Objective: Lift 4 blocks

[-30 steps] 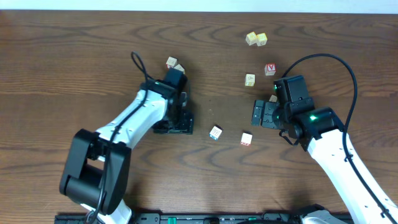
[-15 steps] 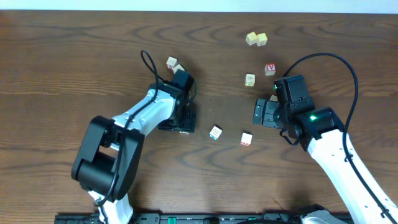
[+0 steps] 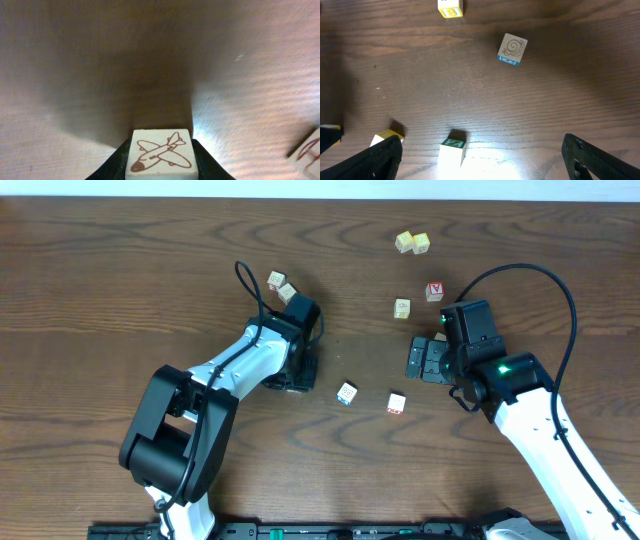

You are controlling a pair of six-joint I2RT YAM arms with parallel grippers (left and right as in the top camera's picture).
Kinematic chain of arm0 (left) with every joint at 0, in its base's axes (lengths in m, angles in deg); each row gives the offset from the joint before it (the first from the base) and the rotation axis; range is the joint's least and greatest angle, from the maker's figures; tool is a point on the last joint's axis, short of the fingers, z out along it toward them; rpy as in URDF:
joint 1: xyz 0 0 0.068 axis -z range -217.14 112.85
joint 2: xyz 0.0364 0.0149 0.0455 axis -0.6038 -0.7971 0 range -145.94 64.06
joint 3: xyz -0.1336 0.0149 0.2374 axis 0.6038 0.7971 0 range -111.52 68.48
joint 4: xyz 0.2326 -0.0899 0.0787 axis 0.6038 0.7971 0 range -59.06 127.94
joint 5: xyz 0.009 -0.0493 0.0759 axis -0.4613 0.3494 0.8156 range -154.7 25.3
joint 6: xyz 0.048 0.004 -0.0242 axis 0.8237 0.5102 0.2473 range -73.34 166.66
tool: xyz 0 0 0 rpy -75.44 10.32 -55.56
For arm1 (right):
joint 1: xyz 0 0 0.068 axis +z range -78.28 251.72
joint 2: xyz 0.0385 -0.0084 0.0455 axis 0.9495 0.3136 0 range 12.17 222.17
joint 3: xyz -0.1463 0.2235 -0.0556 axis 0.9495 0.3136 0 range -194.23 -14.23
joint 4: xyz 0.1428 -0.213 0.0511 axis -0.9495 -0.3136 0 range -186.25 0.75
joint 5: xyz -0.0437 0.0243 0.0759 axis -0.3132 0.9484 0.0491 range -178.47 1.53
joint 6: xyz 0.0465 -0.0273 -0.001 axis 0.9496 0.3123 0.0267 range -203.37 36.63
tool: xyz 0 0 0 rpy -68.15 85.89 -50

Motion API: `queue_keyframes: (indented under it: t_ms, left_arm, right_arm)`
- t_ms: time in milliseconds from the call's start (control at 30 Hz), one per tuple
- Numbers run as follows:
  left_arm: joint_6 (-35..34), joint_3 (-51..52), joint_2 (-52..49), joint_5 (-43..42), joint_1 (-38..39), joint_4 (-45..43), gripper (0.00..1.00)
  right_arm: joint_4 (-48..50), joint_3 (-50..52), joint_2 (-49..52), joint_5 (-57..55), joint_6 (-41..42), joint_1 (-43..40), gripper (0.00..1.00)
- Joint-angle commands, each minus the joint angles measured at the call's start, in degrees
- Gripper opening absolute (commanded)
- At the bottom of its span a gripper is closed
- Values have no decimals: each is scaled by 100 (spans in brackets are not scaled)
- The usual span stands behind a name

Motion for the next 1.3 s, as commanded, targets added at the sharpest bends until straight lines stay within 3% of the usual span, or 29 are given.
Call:
queue_keyframes:
  t_ms: [0, 133, 367, 500, 800, 967, 1133, 1267]
  left_arm:
    - [-131, 66, -168, 70, 28, -337, 30]
    - [-588, 68, -168, 420, 28, -691, 30]
    - [-588, 66, -168, 409, 28, -562, 31]
    - [-586, 61, -162, 310, 28, -544, 42]
    - [-586, -96, 55, 308, 26, -413, 49]
    - [-590, -490, 409, 306, 4, 39, 49]
    - [-804, -682, 1106, 131, -422, 365, 49]
    - [-839, -682, 1869, -120, -1351, 476, 60]
  right_arm:
    - [48, -61, 15, -101, 61, 39, 99]
    - [33, -61, 15, -96, 63, 39, 99]
    - [-7, -61, 15, -96, 63, 39, 99]
    - [-7, -61, 15, -96, 63, 39, 99]
    - [74, -63, 15, -39, -44, 44, 99]
    - [31, -210, 15, 793, -46, 44, 99]
    - [-437, -623, 144, 1451, -48, 302, 99]
    - [-1215, -1241, 964, 1447, -92, 1062, 99]
